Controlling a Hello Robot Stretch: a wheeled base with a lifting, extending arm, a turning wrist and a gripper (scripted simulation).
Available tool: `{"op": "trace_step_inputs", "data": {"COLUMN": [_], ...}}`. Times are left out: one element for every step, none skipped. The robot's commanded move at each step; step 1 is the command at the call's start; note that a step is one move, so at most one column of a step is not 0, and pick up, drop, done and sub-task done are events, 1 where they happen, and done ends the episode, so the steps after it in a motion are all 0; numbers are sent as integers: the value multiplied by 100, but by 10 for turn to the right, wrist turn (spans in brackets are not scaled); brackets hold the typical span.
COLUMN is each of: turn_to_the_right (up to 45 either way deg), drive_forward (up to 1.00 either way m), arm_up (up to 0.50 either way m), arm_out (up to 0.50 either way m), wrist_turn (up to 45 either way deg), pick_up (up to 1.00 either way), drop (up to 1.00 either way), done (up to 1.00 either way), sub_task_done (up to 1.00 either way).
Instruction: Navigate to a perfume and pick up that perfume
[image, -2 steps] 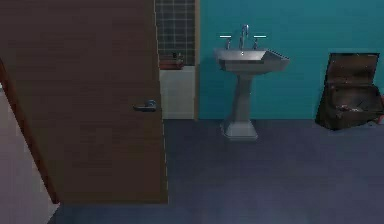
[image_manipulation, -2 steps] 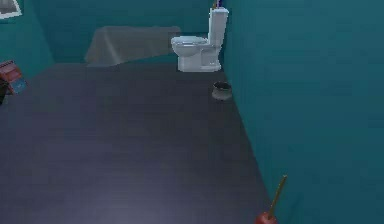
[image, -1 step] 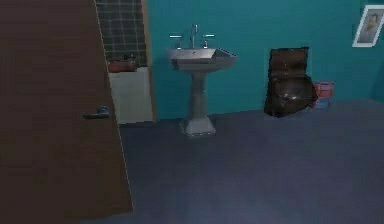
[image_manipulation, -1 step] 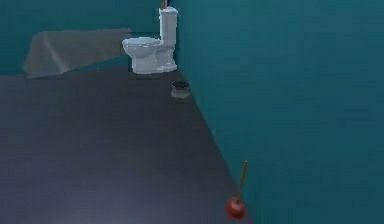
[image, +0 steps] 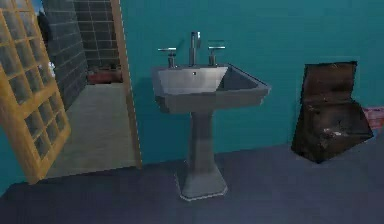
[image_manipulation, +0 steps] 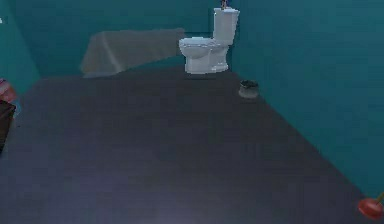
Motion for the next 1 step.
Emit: {"op": "trace_step_inputs", "data": {"turn_to_the_right": [-180], "drive_forward": [0], "arm_up": [0], "arm_out": [0], "wrist_turn": [0], "pick_up": [0], "drop": [0], "done": [0], "sub_task_done": [0]}}
